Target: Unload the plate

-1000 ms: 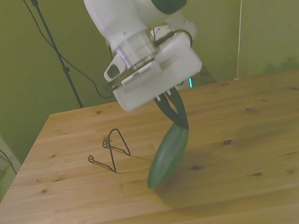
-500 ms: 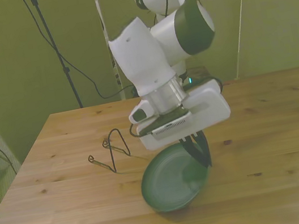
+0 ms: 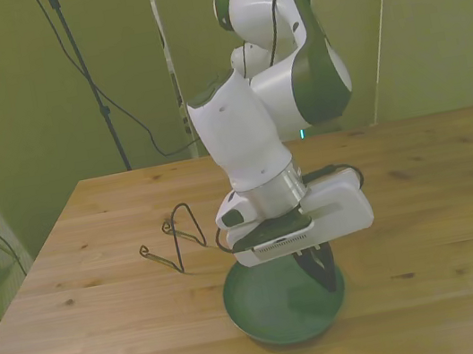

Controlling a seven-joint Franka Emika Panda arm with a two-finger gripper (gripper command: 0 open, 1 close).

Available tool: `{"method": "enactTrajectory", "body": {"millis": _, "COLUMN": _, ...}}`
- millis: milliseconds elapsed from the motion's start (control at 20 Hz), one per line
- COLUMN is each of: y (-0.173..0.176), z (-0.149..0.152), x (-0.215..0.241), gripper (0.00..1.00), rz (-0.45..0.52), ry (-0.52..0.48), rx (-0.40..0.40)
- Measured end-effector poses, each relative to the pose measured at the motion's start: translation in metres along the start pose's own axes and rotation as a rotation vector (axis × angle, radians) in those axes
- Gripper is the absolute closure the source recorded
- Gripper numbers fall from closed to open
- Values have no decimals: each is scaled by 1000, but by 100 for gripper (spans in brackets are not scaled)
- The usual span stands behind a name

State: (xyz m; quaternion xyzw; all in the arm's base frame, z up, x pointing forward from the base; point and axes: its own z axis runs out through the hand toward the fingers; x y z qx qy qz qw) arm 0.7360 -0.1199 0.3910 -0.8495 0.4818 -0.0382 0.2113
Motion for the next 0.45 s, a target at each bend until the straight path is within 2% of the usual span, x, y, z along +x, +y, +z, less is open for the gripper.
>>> {"method": "enactTrajectory", "body": {"millis": 350, "y": -14, "z": -88, "x": -31, "gripper": 0, "rz": -49, "ry": 38, "rx": 38}}
{"method": "enactTrajectory", "body": {"millis": 450, "y": -7, "z": -120, "x": -45, "gripper": 0, "rz": -61, "ry": 56, "rx": 10}}
